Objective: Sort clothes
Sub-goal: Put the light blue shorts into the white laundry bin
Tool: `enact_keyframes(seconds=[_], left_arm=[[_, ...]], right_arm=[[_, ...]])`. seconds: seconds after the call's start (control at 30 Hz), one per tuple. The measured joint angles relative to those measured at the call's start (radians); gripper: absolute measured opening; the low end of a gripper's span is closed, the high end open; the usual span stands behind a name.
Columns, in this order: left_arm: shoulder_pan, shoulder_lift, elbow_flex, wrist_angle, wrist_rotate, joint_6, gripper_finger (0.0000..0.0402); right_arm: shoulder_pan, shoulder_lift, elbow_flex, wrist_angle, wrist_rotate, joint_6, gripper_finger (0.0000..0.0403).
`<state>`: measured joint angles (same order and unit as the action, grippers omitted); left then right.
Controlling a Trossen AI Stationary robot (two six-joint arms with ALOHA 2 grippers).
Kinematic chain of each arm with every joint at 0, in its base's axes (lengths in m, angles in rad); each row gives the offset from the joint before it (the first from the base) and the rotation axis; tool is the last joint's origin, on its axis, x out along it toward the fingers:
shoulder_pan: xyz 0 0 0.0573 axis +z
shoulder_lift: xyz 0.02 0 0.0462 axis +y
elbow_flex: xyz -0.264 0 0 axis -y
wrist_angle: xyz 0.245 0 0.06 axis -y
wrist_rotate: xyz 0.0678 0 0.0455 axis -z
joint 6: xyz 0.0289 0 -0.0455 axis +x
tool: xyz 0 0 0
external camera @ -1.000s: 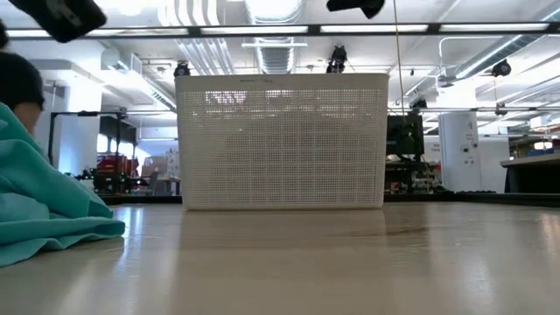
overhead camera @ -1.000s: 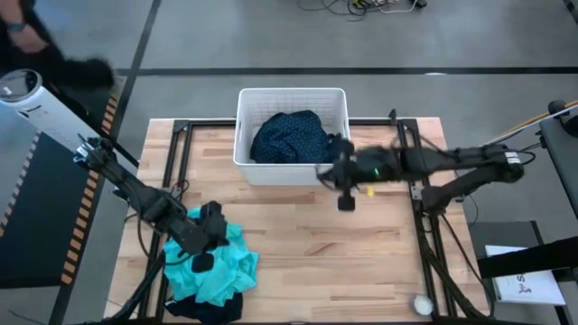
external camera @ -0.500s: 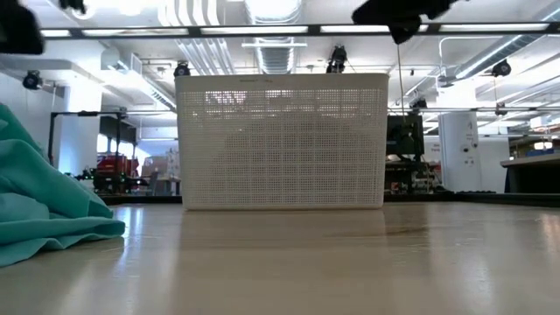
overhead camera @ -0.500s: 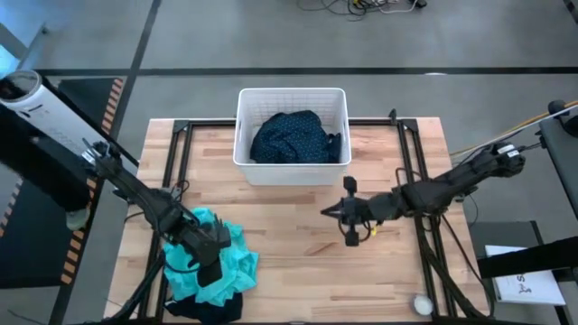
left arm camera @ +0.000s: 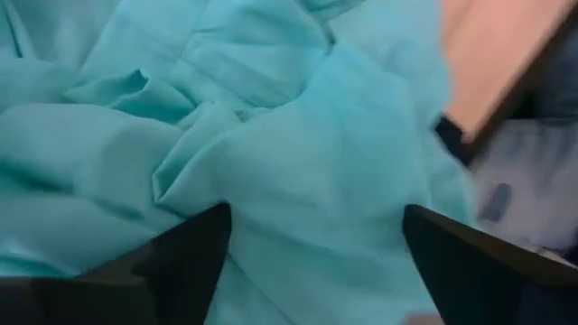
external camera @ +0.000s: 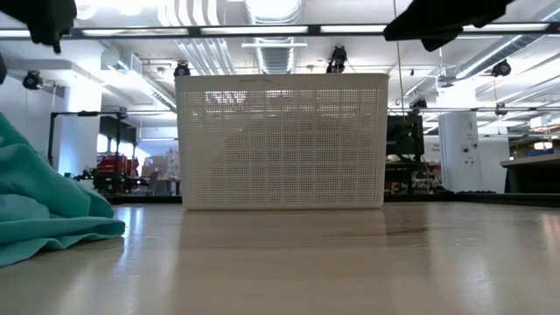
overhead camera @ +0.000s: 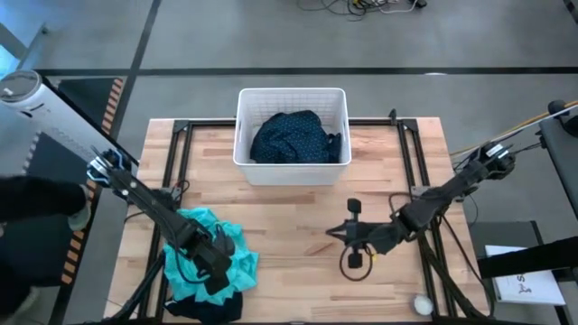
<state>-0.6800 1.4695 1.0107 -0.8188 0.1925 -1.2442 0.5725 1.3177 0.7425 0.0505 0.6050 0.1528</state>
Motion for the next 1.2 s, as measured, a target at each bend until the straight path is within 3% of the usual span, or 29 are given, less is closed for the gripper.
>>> enact_keyframes(seconds=[0.2,0.4,0.57,0.8,1.0,1.2], left_arm=[[-0.001,0.108,-0.014,-0.012,0.000,0.045,0.0336],[-0.001,0.212,-0.016,-0.012,0.001,0.128,0.0293],[-0.001,0.262,-0.013,-0.024,-0.029,0.166,0.0210],[-0.001,0.228,0.022,-0.079,-0.082,0.238,0.0030],[0.005,0.136,0.166,-0.304,-0.260,0.196,0.0034],[0.014,0.064,0.401,-0.491,-0.525,0.196,0.0030]], right_arm=[[0.013,0.045,0.000,0.049,0.001,0.005,0.0000],[0.013,0.051,0.000,0.045,0.001,0.005,0.0000],[0.013,0.051,0.000,0.047,0.001,0.005,0.0000],[0.013,0.051,0.000,0.063,0.001,0.003,0.0000],[0.013,0.051,0.000,0.068,0.001,0.002,0.0000],[0.013,0.051,0.000,0.069,0.001,0.002,0.0000]])
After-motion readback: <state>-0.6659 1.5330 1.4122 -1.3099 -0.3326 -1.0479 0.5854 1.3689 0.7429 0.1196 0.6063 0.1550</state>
